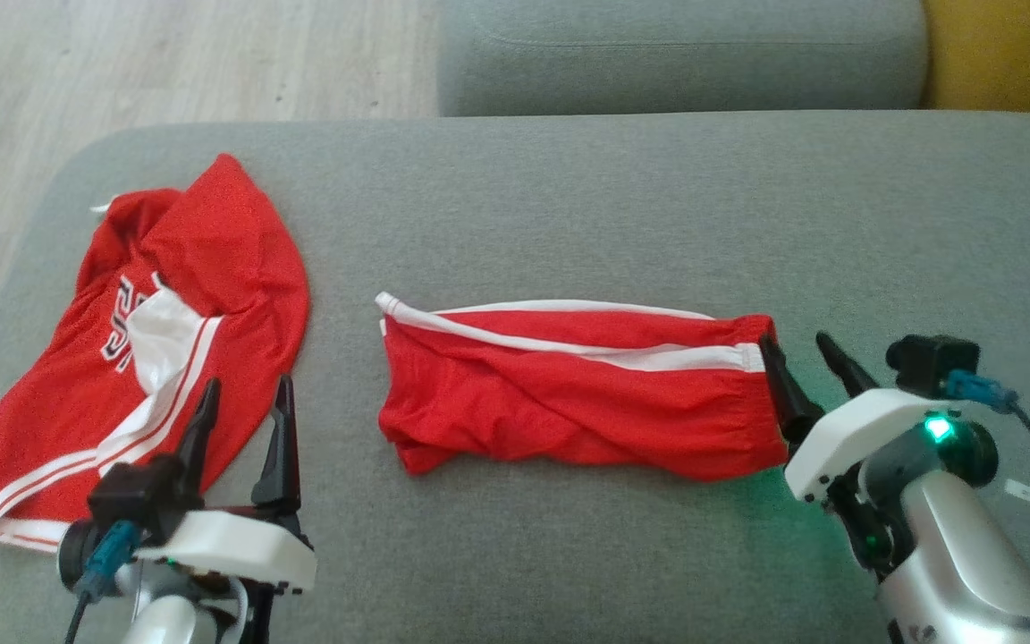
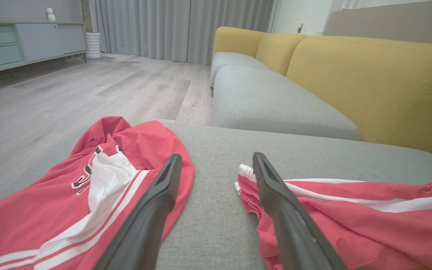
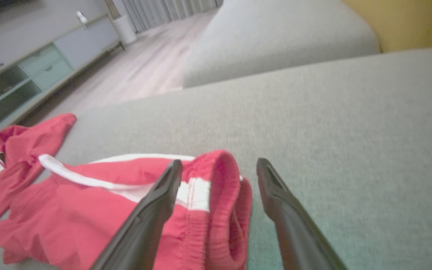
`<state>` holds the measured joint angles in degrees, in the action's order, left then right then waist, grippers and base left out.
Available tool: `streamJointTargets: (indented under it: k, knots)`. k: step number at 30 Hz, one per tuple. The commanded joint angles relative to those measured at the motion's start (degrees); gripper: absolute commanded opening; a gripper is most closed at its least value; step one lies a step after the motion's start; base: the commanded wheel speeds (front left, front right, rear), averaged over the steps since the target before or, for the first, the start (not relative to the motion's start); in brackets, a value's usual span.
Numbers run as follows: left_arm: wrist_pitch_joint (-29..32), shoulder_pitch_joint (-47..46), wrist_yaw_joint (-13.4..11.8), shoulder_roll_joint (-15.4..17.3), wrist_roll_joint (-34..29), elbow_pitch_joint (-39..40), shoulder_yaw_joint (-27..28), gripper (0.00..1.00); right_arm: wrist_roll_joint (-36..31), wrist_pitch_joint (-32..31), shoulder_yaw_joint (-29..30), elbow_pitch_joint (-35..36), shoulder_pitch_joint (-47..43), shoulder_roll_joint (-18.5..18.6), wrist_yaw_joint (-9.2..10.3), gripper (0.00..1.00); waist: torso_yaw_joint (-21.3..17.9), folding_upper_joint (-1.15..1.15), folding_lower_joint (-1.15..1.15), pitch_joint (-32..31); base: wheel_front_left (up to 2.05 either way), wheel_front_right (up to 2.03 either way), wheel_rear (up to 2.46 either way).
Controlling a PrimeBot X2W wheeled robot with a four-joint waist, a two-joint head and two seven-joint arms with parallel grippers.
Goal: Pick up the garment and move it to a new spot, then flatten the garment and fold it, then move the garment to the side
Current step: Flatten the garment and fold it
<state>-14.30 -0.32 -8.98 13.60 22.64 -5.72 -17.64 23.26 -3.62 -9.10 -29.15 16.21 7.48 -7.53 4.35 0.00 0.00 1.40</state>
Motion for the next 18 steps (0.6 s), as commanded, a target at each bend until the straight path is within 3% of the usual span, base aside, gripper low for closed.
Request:
streamJointTargets:
  k: [1, 11, 18]
  knots:
    - [-0.70, -3.45, 0.48, -0.05, -0.82, 1.24, 3.00, 1.00, -0.87, -0.78, -0.72, -0.48, 2.40, -0.76, 0.04, 1.00, 0.94, 0.00, 0.00, 0.40, 0.00, 0.00, 0.00]
    - [-0.70, -4.12, 3.18, -2.45, -2.79, -0.79, 5.63, 1.00, -3.37, -4.92, 3.88, -10.83, 5.32, -1.94, 0.04, 1.00, 2.97, 0.00, 0.00, 2.29, 0.00, 0.00, 0.00]
    - [-0.70, -5.12, 4.80, -3.62, -4.06, -2.16, 6.58, 1.00, 0.59, -11.24, 5.13, -16.69, 7.00, -3.04, 0.04, 1.00, 3.83, 0.00, 0.00, 3.23, 0.00, 0.00, 0.00]
